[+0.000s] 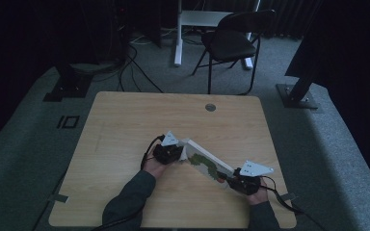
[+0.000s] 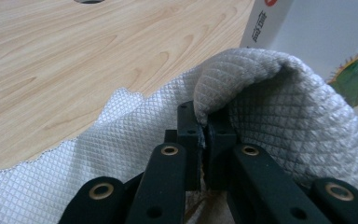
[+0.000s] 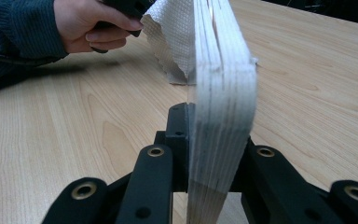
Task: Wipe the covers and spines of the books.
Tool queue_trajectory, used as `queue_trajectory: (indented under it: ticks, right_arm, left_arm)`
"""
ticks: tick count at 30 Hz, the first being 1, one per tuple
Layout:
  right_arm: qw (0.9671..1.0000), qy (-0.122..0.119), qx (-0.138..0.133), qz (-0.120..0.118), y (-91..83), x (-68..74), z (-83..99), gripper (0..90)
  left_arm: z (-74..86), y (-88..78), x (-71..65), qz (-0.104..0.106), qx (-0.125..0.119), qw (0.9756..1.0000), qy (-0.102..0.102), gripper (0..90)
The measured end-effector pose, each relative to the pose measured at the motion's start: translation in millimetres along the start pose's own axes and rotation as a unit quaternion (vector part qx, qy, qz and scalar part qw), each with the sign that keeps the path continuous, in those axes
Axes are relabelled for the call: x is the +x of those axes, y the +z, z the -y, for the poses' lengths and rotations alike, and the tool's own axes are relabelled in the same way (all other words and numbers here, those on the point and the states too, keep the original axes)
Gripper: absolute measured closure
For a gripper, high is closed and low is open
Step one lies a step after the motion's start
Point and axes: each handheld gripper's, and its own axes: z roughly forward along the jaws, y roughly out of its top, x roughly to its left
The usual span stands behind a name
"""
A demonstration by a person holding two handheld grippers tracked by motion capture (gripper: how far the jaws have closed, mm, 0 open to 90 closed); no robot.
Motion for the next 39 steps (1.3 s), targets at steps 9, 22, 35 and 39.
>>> queue_trajectory:
  ticks: [9,22,35,39]
  right_arm:
    - [1.0,0.0,0.0,0.0,0.1,-0.1,0.1,77.9]
    - [1.0,0.0,0.001,-0.001,0.3,0.2,0.0,77.8]
    - [1.0,0.0,0.002,-0.002,0.5,0.3,0.0,77.7]
    - [1.0,0.0,0.002,-0.002,0.5,0.2,0.0,77.7]
  left_arm:
    - [3.9,3.6,0.9,0.0,0.008,1.0,0.0,87.5]
    - [11.3,9.8,0.6,-0.004,0.025,0.9997,0.003,87.5]
    - [17.5,14.9,-0.6,-0.011,0.041,0.999,0.011,87.6]
    - [19.1,16.4,-0.3,-0.011,0.045,0.9988,0.013,87.7]
